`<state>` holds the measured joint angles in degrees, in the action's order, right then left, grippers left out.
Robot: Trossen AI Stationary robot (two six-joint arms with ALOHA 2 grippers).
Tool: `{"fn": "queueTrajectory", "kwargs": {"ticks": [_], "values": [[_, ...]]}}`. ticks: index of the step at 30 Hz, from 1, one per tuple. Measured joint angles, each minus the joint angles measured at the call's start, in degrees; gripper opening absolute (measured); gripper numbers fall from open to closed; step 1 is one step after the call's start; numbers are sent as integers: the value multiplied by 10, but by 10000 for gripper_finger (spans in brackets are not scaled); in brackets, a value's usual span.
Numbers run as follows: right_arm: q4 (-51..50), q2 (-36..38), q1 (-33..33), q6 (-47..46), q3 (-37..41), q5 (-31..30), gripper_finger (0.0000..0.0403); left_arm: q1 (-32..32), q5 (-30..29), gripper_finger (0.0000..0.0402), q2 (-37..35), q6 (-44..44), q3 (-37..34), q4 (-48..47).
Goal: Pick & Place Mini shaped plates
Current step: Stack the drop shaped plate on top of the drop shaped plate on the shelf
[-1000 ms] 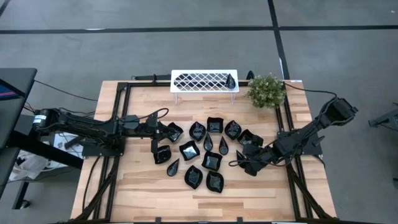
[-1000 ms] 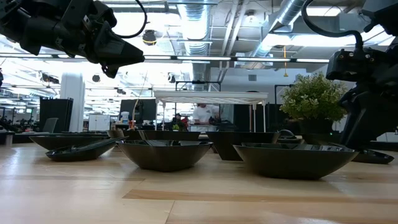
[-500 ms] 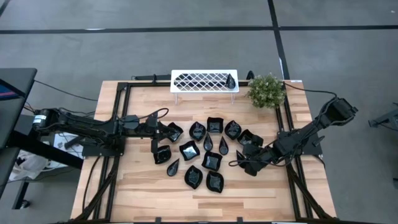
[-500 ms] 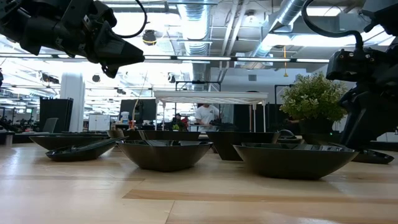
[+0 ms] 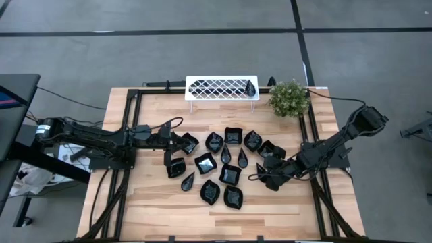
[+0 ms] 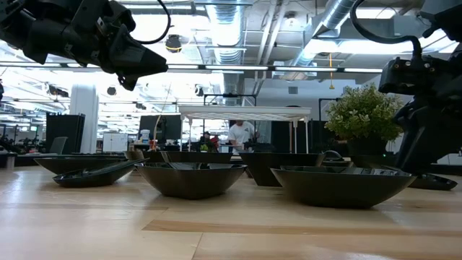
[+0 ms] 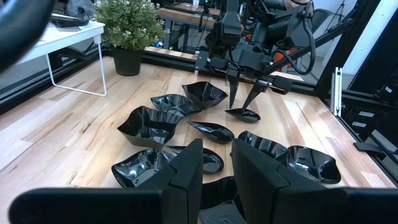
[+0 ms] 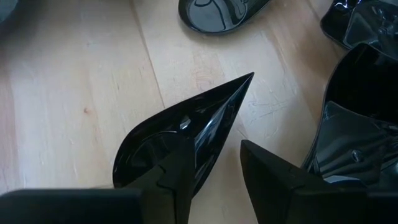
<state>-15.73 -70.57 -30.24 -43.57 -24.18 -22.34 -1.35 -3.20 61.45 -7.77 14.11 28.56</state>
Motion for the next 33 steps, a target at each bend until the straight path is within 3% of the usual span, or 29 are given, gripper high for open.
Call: {"fn": "queueTrajectory", "kwargs": {"ticks": [25,33], "values": [[-1,0,-1,15,0,0,121,0,0,88,0,0,0,0],[-1,0,-1,17,0,0,87,0,0,88,0,0,0,0]]}}
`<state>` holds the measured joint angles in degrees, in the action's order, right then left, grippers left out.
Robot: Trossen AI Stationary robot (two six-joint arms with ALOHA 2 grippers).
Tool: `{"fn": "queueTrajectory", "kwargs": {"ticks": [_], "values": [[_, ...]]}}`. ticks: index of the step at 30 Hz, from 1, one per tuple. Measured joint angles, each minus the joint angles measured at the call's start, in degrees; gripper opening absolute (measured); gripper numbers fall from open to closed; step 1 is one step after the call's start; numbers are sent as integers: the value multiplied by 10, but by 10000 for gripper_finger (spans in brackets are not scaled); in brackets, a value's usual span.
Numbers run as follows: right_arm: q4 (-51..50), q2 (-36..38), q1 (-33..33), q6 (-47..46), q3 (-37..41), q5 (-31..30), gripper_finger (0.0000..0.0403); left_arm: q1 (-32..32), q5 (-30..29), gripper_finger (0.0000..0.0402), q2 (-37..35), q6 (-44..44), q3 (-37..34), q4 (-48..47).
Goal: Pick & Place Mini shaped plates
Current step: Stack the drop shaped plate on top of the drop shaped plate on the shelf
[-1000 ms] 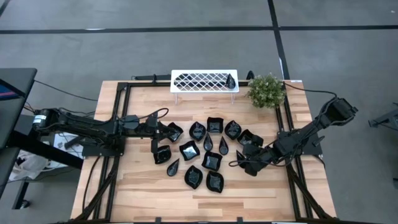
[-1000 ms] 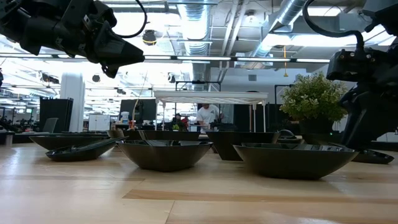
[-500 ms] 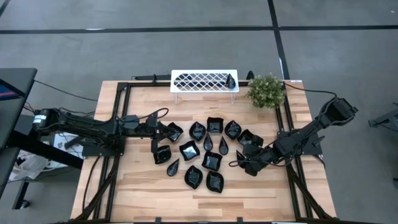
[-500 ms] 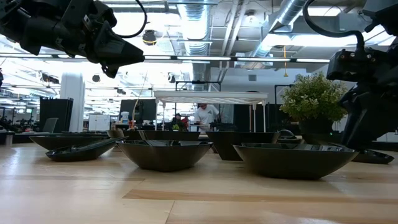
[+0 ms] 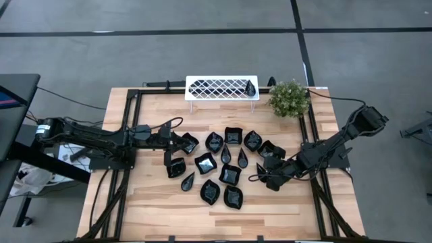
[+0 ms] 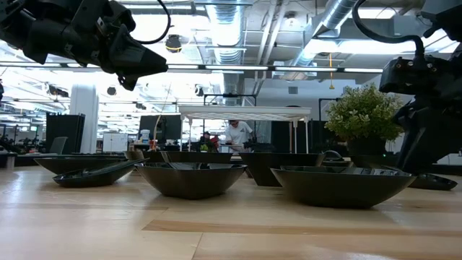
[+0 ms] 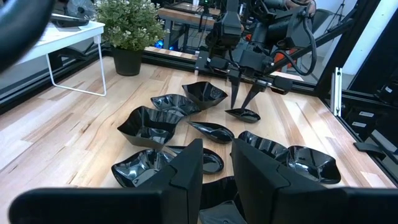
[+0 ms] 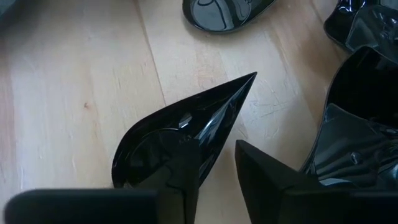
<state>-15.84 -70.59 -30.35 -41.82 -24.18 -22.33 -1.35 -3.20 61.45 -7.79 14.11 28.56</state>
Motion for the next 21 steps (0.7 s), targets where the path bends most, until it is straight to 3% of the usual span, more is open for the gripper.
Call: {"fn": "queueTrajectory", "kwargs": {"ticks": [15,21], "values": [[-4,0,0,4,0,13,8,0,0,88,0,0,0,0],[-4,0,0,4,0,14,3,0,0,88,0,-2,0,0]]}}
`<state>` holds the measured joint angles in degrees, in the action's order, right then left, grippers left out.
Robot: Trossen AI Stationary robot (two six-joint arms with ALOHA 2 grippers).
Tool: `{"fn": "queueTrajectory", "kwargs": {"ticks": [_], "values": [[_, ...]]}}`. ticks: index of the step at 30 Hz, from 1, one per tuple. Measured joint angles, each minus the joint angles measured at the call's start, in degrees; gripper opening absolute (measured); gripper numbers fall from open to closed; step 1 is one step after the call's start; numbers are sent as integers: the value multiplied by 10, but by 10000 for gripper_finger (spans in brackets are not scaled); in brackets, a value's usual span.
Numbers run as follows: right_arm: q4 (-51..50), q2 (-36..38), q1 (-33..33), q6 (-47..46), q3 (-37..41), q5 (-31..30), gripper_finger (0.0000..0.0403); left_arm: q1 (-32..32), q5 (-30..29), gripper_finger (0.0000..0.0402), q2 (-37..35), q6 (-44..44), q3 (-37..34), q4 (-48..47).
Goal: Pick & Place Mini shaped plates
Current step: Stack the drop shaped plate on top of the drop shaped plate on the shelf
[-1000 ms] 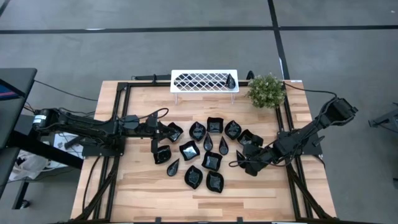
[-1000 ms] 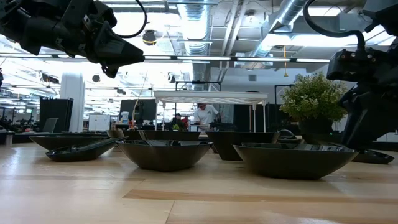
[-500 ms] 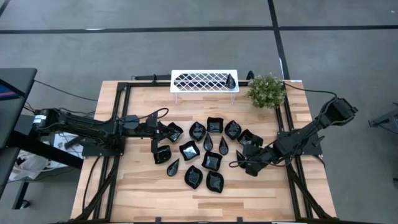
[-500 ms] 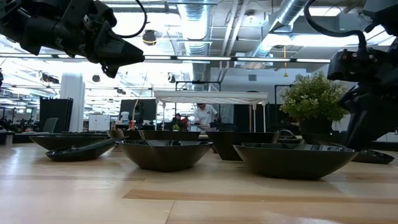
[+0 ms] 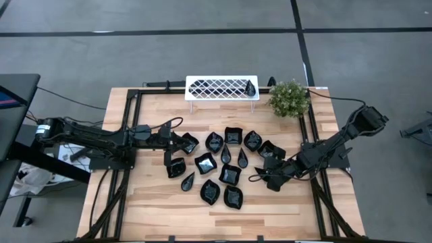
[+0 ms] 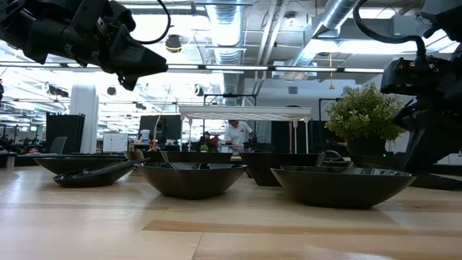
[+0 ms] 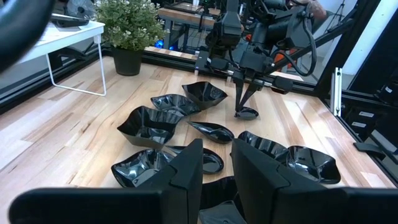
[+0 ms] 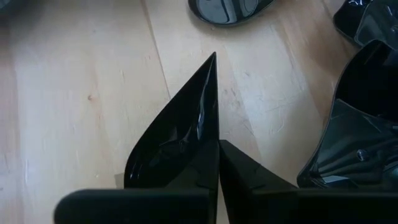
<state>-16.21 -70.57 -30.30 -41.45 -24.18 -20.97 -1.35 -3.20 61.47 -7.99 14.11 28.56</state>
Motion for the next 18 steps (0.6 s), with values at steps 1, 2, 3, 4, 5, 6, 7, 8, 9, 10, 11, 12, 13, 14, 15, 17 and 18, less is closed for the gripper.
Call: {"fn": "queueTrajectory", "kwargs": {"ticks": [1,2,3,4,5,6,7,8,9,10,11,12,13,14,15,17,18], "values": [[0,0,0,0,0,0,4,0,0,88,0,0,0,0],[0,1,0,0,0,0,4,0,0,88,0,0,0,0],[0,1,0,0,0,0,3,0,0,88,0,0,0,0],[0,1,0,0,0,1,2,0,0,88,0,0,0,0],[0,1,0,3,0,1,2,0,0,88,0,0,0,0],[0,1,0,7,0,1,1,0,0,88,0,0,0,0],[0,1,0,13,-1,1,1,0,0,88,0,0,0,0],[-1,1,0,15,-2,1,1,0,0,88,0,0,0,0],[-1,1,0,20,-5,1,1,0,0,88,0,0,0,0],[-2,1,1,29,-9,1,1,0,0,88,0,0,0,0],[-1,1,1,35,-14,1,1,0,0,88,0,0,0,0],[-1,1,1,42,-19,1,1,0,0,88,0,0,0,0],[-1,1,1,50,-25,1,1,0,0,88,0,0,0,0],[-1,1,1,59,-32,1,1,0,0,88,0,0,0,0],[-1,1,1,68,-39,0,1,0,0,88,0,0,0,0],[-1,1,1,89,-52,-3,1,0,0,88,0,0,0,0],[-1,1,3,99,-59,-7,1,0,0,88,0,0,0,0]]}}
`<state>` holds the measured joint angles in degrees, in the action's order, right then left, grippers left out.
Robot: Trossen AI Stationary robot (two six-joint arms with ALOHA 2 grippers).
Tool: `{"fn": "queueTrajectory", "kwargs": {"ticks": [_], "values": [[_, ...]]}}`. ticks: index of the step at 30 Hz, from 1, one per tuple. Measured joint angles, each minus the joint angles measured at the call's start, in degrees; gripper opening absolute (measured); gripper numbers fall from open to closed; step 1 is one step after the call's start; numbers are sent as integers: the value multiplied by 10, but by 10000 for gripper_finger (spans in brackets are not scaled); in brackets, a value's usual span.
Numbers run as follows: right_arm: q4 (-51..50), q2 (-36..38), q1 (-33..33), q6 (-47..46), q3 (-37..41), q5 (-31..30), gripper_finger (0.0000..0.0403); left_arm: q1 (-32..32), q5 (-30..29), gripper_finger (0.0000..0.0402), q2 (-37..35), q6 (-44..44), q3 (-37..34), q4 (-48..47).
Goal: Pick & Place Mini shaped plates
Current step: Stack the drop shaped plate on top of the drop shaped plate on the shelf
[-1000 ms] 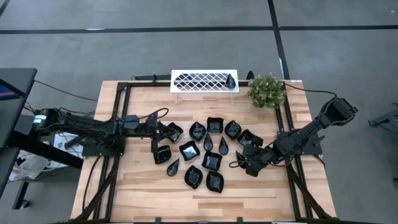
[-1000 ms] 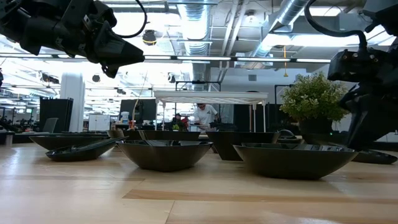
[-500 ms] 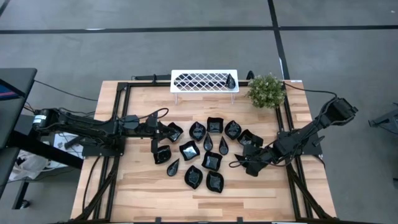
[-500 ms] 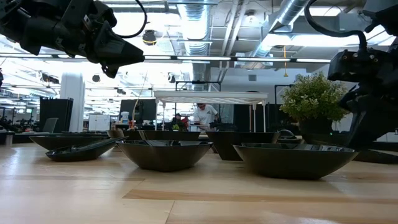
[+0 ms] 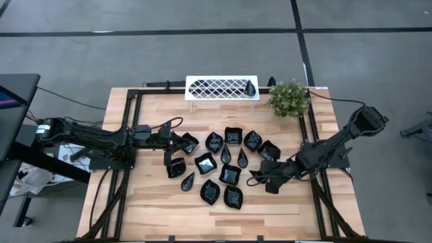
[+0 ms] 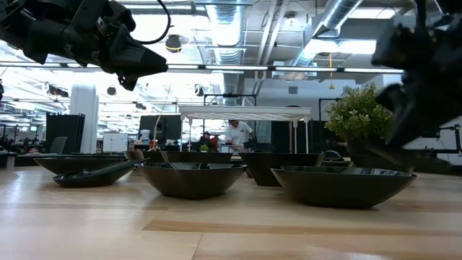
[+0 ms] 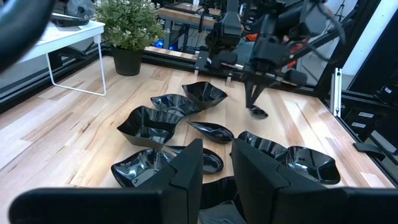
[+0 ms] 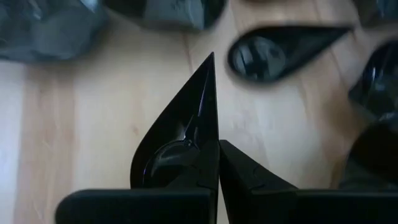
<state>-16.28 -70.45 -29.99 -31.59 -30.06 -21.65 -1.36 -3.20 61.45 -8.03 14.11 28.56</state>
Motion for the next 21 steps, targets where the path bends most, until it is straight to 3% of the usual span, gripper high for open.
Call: {"fn": "queueTrajectory", "kwargs": {"ticks": [10,21], "values": [[-54,0,100,114,-100,-24,0,0,0,88,0,0,0,0],[-74,0,316,283,-240,-51,0,0,0,88,0,0,0,1]]}}
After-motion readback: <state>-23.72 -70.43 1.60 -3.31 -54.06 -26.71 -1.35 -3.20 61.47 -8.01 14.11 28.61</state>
